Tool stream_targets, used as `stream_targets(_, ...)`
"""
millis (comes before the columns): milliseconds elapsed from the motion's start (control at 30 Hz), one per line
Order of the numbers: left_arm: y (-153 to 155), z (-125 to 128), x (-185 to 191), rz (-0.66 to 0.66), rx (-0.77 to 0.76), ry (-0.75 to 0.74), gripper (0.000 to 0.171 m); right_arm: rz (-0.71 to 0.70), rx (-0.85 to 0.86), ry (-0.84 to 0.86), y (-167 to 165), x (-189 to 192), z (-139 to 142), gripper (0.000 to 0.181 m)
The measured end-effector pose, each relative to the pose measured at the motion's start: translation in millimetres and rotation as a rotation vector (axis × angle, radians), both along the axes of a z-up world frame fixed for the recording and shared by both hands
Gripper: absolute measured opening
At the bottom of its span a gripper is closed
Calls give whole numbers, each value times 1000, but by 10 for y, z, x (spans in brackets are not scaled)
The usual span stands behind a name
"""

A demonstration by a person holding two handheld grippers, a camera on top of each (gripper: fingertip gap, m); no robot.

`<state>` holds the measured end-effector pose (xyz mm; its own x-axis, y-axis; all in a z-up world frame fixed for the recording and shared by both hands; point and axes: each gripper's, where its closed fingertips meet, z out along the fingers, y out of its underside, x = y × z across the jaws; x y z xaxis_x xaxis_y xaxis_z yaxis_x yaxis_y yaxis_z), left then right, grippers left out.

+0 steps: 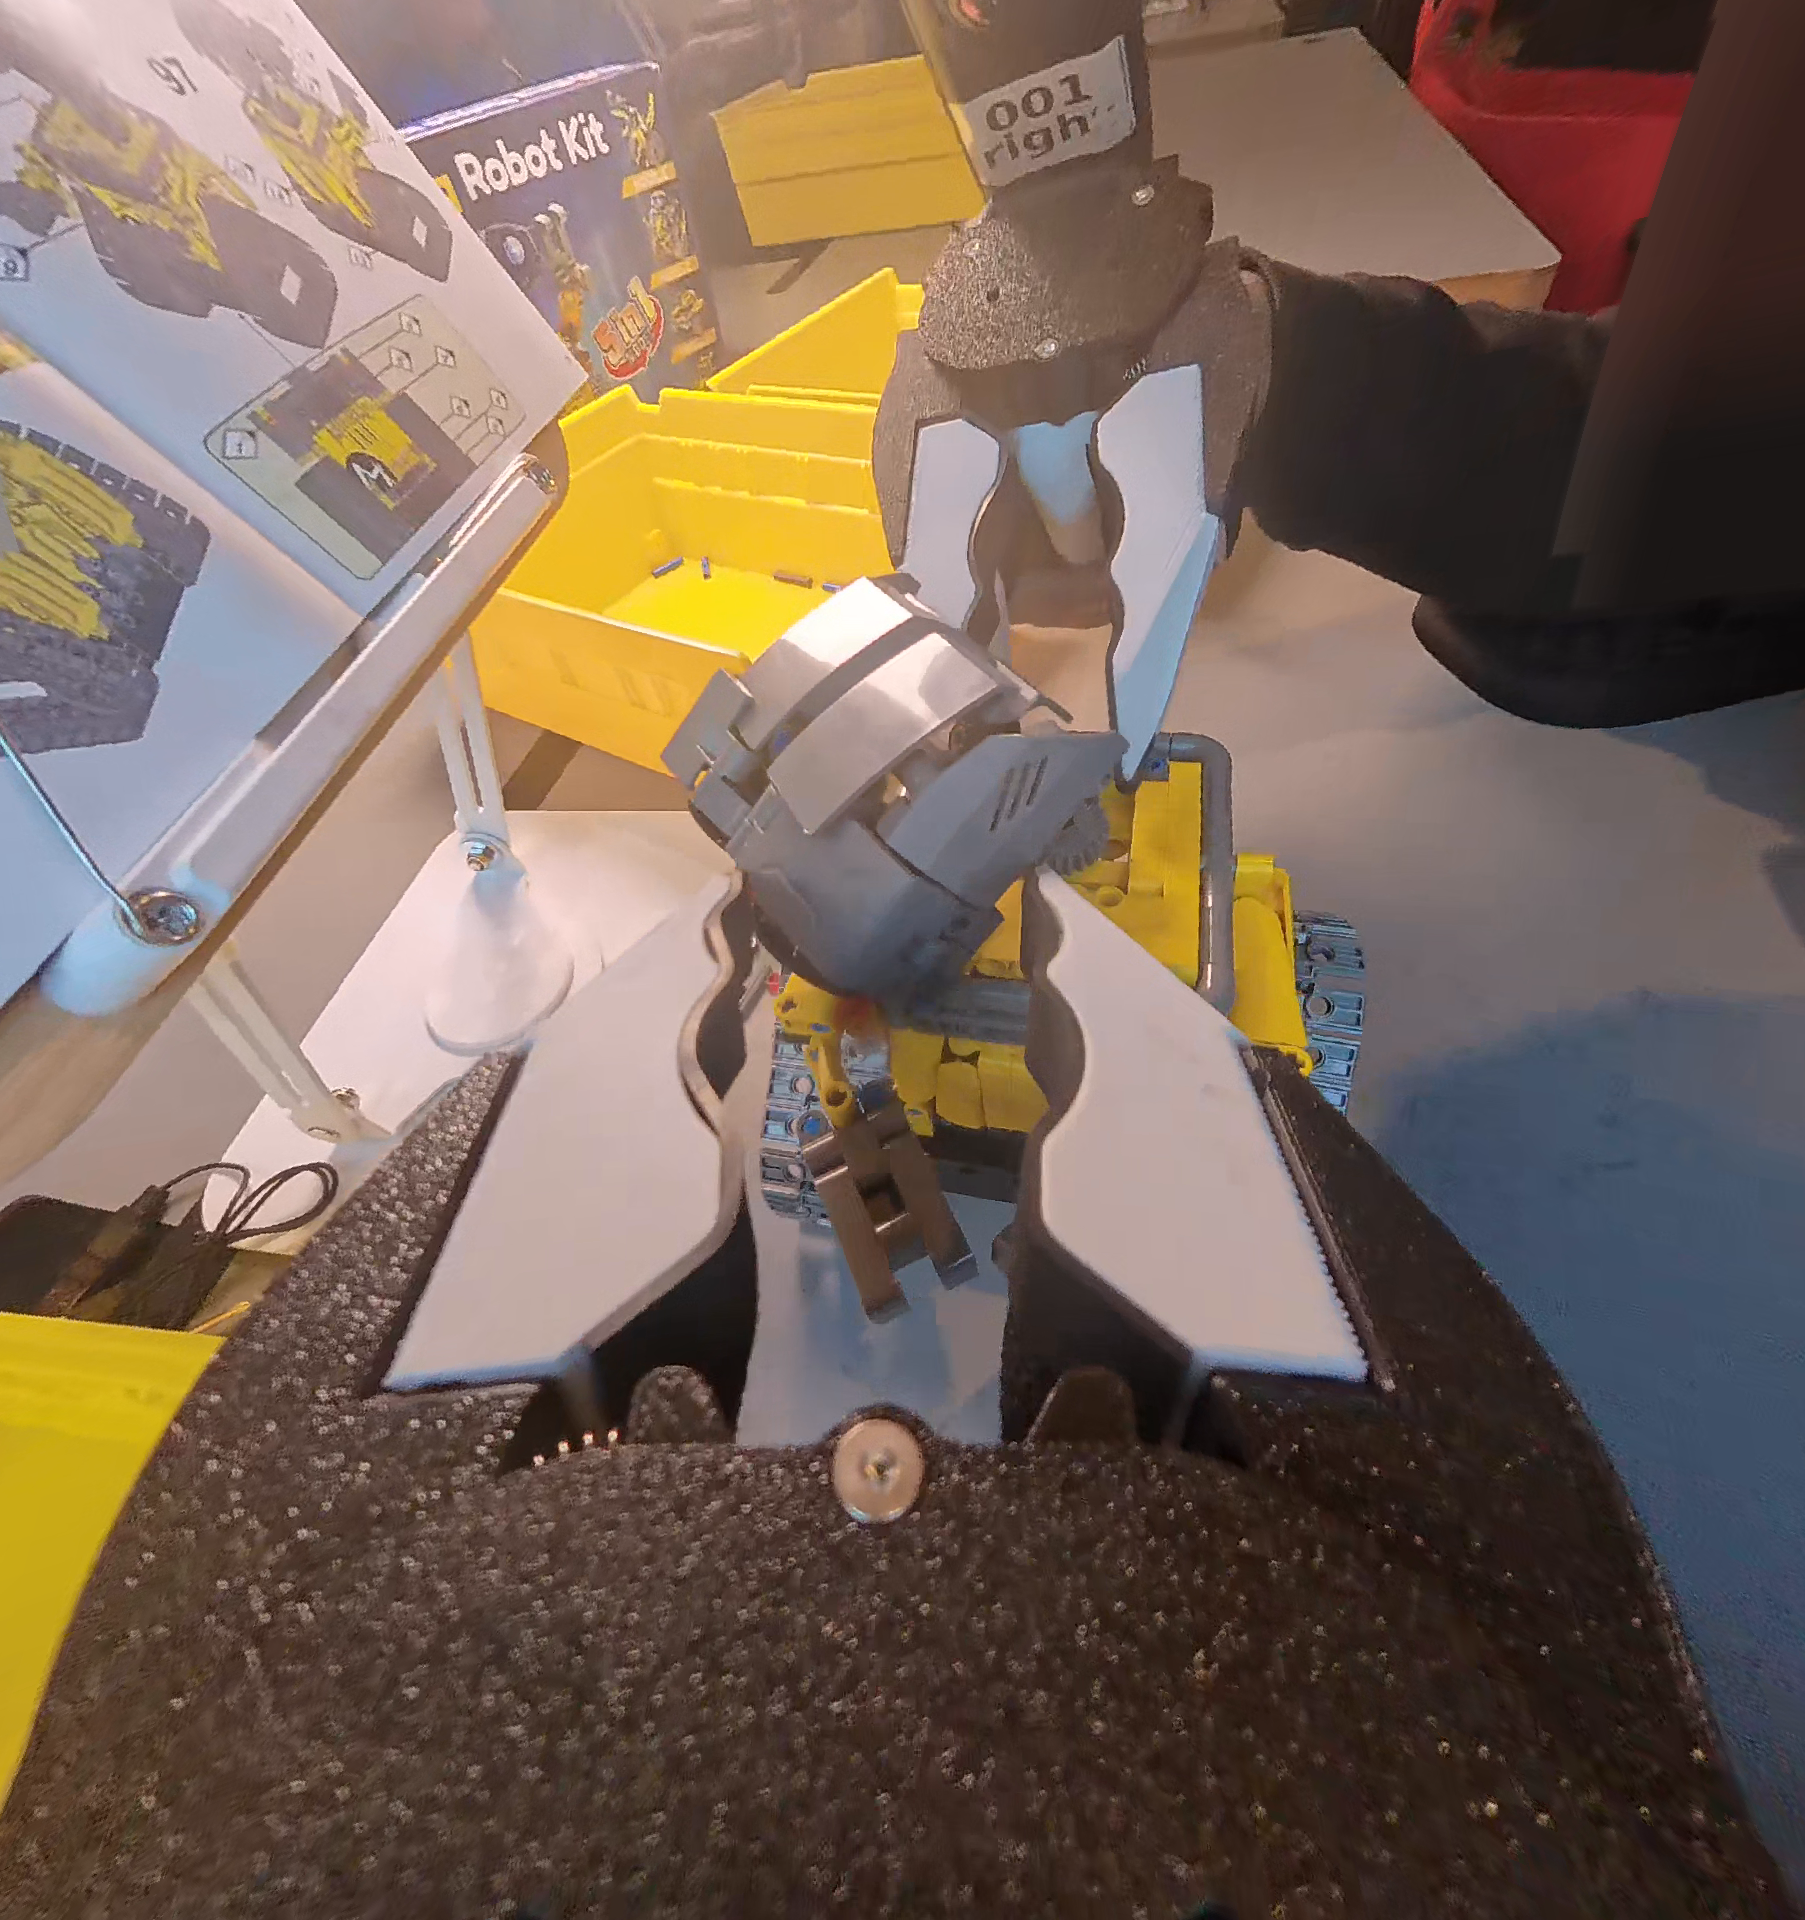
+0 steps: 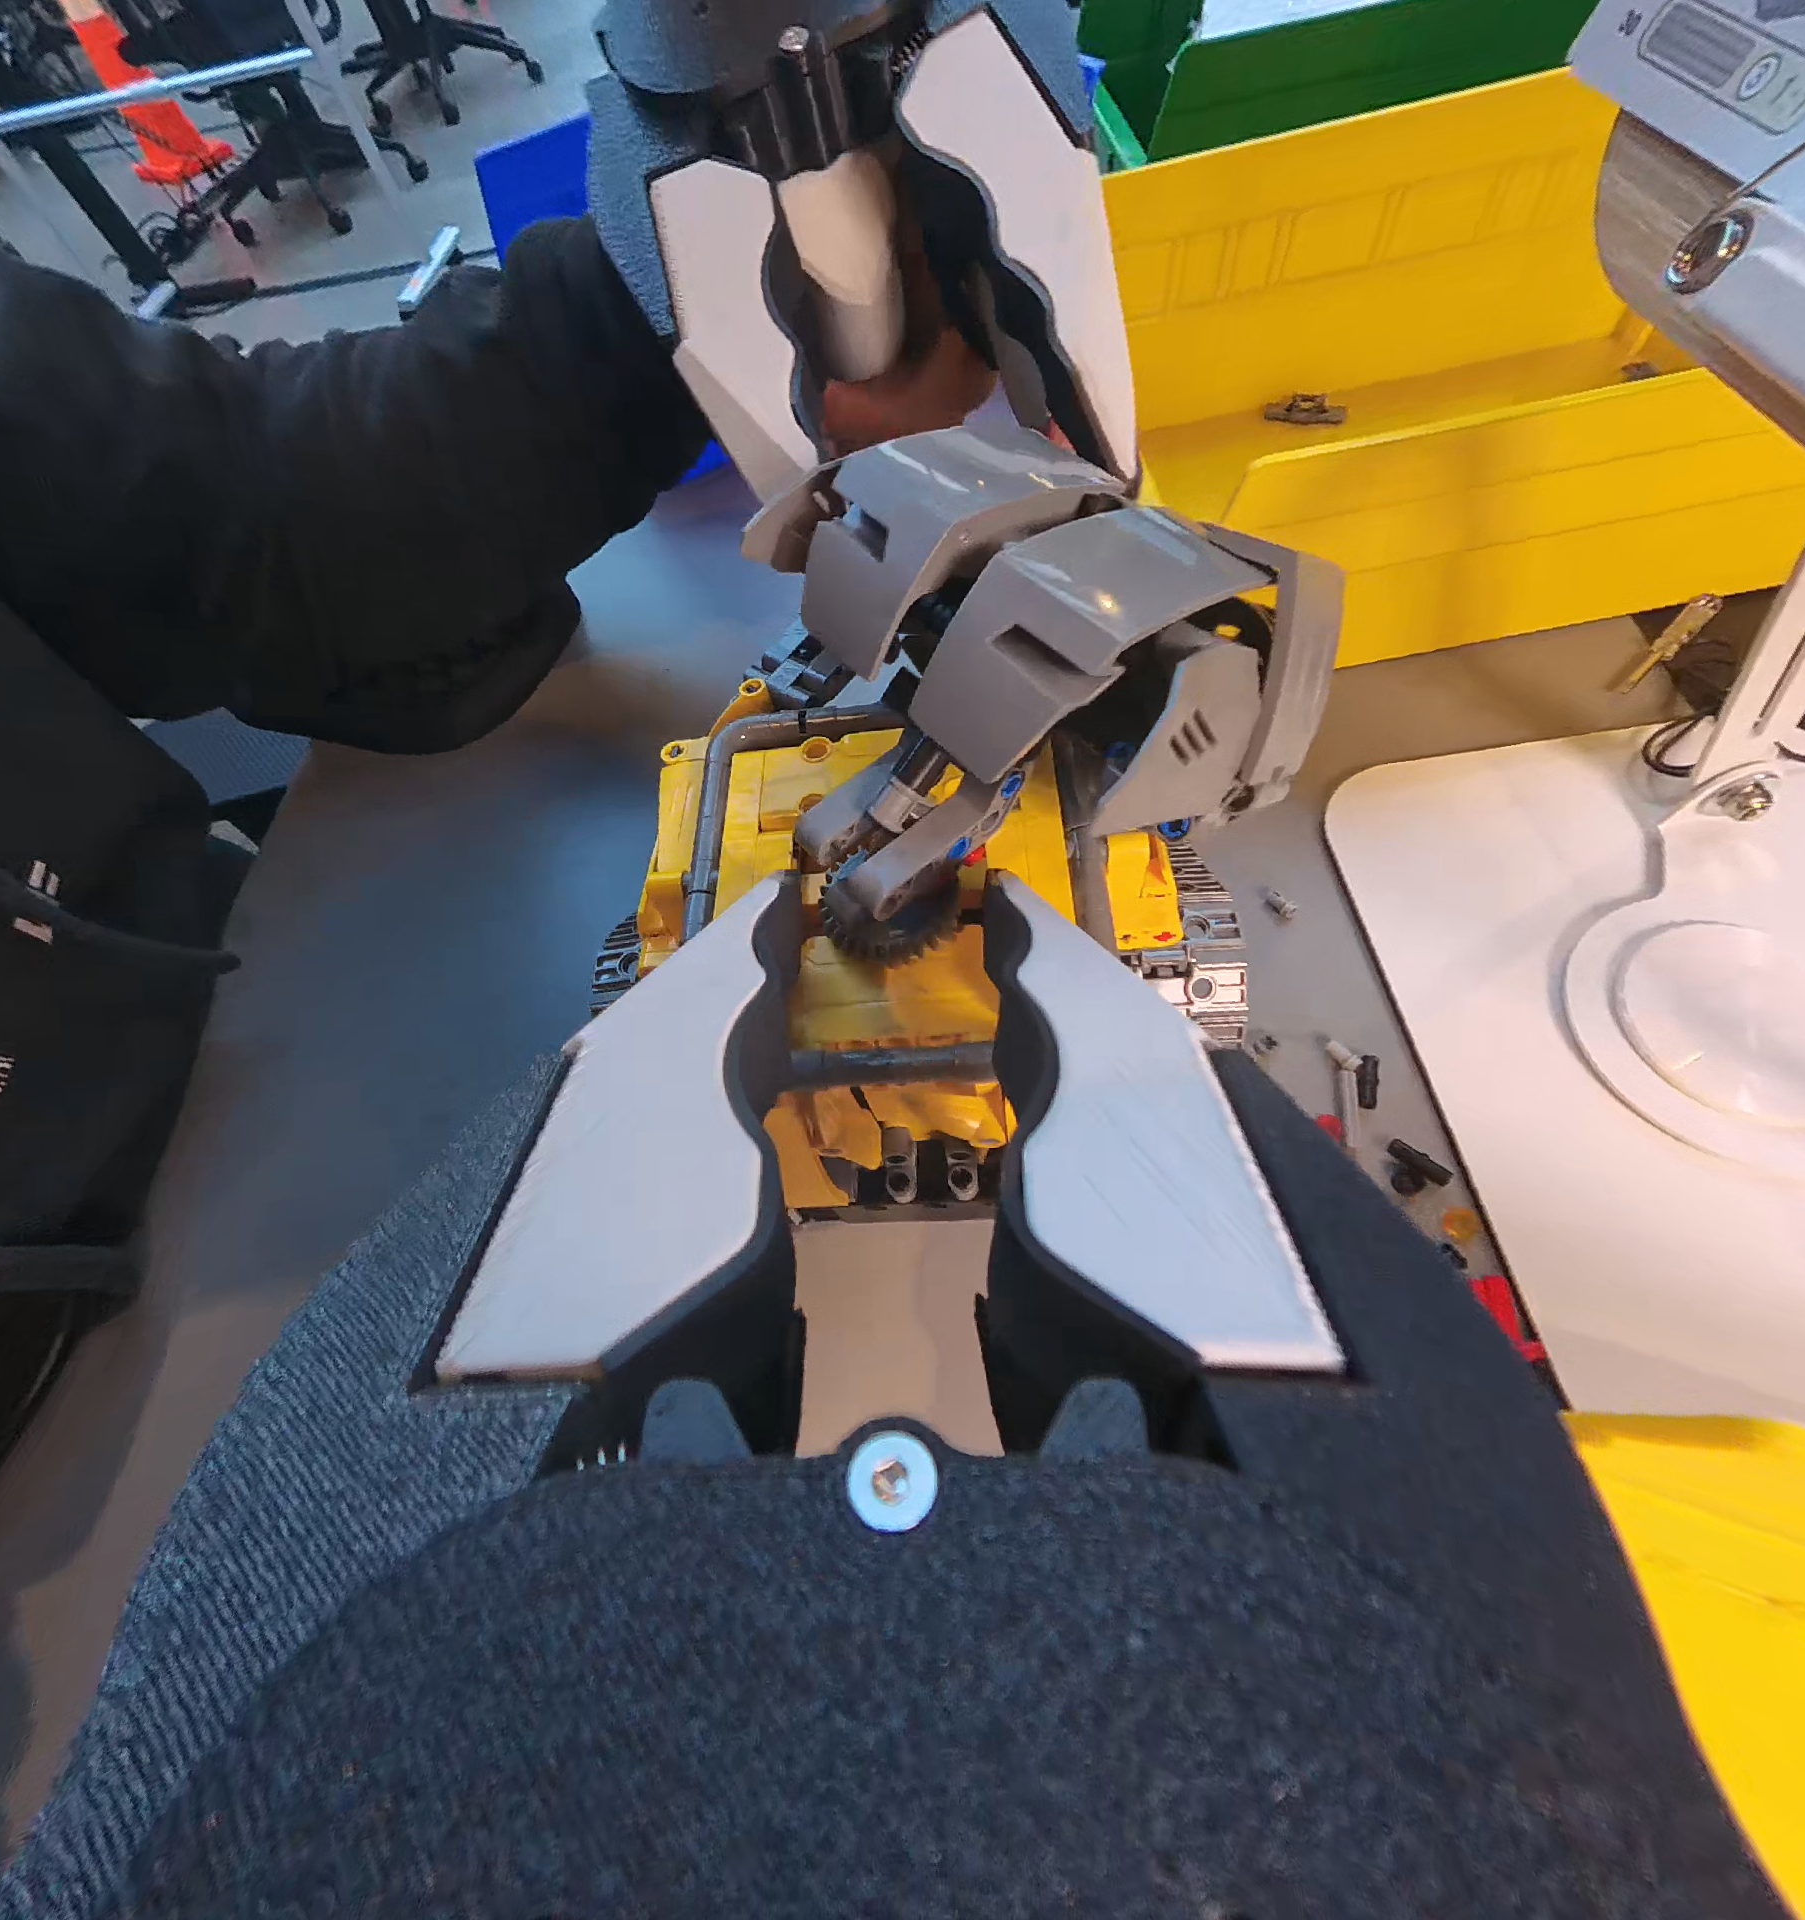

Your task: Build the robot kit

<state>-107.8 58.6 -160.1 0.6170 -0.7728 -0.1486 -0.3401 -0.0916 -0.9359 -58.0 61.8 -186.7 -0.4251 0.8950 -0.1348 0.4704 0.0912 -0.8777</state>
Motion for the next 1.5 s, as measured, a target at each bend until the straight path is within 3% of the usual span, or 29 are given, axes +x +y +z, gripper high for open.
stream_targets(200, -193, 208, 86, -84, 37, -37, 44, -11, -7, -40, -33, 28, 12, 36)
stream_targets(567, -344, 216, 92, -154, -10, -52, 50, 15, 66, -9, -52, -3, -30, 28)
stream_targets(733, -242, 296, -51, -121, -8, -207, 74, 52, 21, 27, -29, 25, -36, 26)
stream_targets(867, -164, 137, 97, -124, -33, -163, 102, 61, 10, 42, -19, 31, -36, 25)
stream_targets(933, -145, 82, 184, -128, -30, -127, 100, 63, 9, 46, -15, 35, -37, 26)
stream_targets(1033, -93, 97, 197, -94, -3, -107, 83, 67, 9, 47, -13, 42, -38, 26)
stream_targets(1500, -76, -44, 75, -105, -173, -202, 82, 43, 43, 76, 36, 13, 16, 24)
